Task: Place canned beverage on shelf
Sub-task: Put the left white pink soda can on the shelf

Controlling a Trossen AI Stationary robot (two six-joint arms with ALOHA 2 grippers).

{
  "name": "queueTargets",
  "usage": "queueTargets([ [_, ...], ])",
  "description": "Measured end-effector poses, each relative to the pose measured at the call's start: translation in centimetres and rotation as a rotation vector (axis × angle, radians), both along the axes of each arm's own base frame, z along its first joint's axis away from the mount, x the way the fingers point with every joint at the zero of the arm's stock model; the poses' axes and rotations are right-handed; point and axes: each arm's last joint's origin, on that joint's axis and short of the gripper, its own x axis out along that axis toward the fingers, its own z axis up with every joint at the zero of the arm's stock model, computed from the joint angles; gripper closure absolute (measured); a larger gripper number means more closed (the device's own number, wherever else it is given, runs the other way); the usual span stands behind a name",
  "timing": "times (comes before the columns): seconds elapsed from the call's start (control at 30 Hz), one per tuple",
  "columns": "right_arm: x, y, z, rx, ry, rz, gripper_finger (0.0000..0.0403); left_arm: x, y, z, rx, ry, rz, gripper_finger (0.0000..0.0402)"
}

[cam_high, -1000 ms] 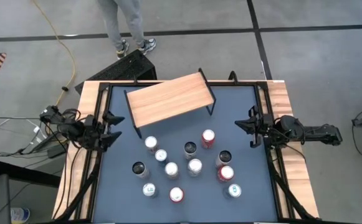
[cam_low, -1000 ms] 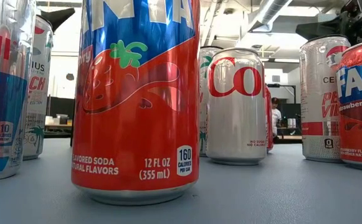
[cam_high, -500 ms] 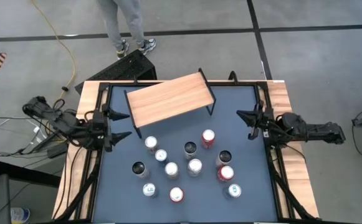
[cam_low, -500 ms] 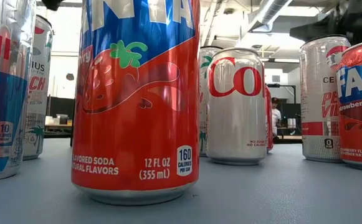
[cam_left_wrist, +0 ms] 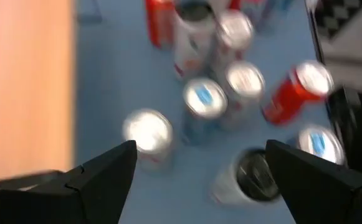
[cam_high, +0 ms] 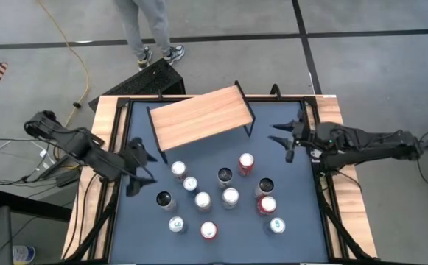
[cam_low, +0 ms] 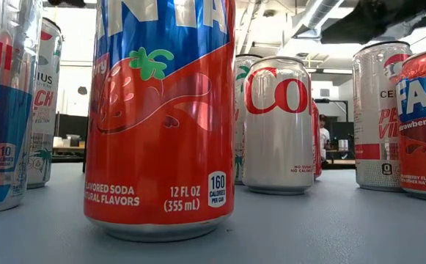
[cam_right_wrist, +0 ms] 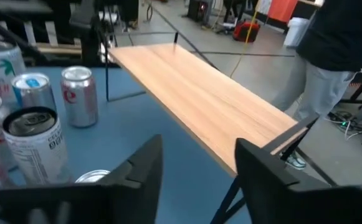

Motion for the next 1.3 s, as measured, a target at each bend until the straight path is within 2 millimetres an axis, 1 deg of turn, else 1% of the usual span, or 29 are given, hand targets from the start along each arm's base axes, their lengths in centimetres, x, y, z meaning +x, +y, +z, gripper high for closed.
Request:
queueTargets([
  [0.13,1.2,0.1,0.0,-0.002,0.043,0.016,0.0178,1.6,-1.4,-1.0,0.004,0.046,-0.037,0.0058],
  [0.27,2.0,0.2,-0.4,0.009,0.066,0.052,0.0173,2.0,-2.9,-1.6,0.064,0.045,-0.058,0.0058],
  [0.4,2.8,0.3,-0.5,0.024,0.058,0.102,0.0175,1.4,-4.4,-1.6,0.085,0.004,-0.037,0.0058],
  [0.5,3.2,0.4,-0.6,0.03,0.057,0.122,0.0176,0.8,-5.7,-1.3,0.076,-0.07,-0.038,0.0058],
  [0.6,3.5,0.4,-0.8,0.038,0.069,0.124,0.0176,0.3,-6.3,-1.0,0.071,-0.133,0.016,0.0058],
  [0.67,3.6,0.4,-0.9,0.039,0.075,0.124,0.0176,0.4,-6.8,-1.5,0.099,-0.131,0.043,0.0058],
  [0.8,4.1,0.4,-1.1,0.039,0.074,0.124,0.0176,1.0,-7.7,-2.8,0.169,-0.078,0.032,0.0058],
  [0.93,4.5,0.5,-1.2,0.066,0.065,0.124,0.0176,1.6,-8.7,-3.8,0.213,-0.06,0.041,0.0058],
  [1.1,4.8,0.6,-1.5,0.092,0.078,0.142,0.0176,0.8,-10.3,-4.3,0.202,-0.118,0.092,0.0058],
  [1.2,4.8,0.6,-1.5,0.099,0.075,0.164,0.0176,0.2,-11.3,-4.7,0.225,-0.2,0.157,0.0058],
  [1.3,4.8,0.6,-1.4,0.082,0.08,0.17,0.0176,0.3,-12.5,-5.7,0.268,-0.264,0.223,0.0058],
])
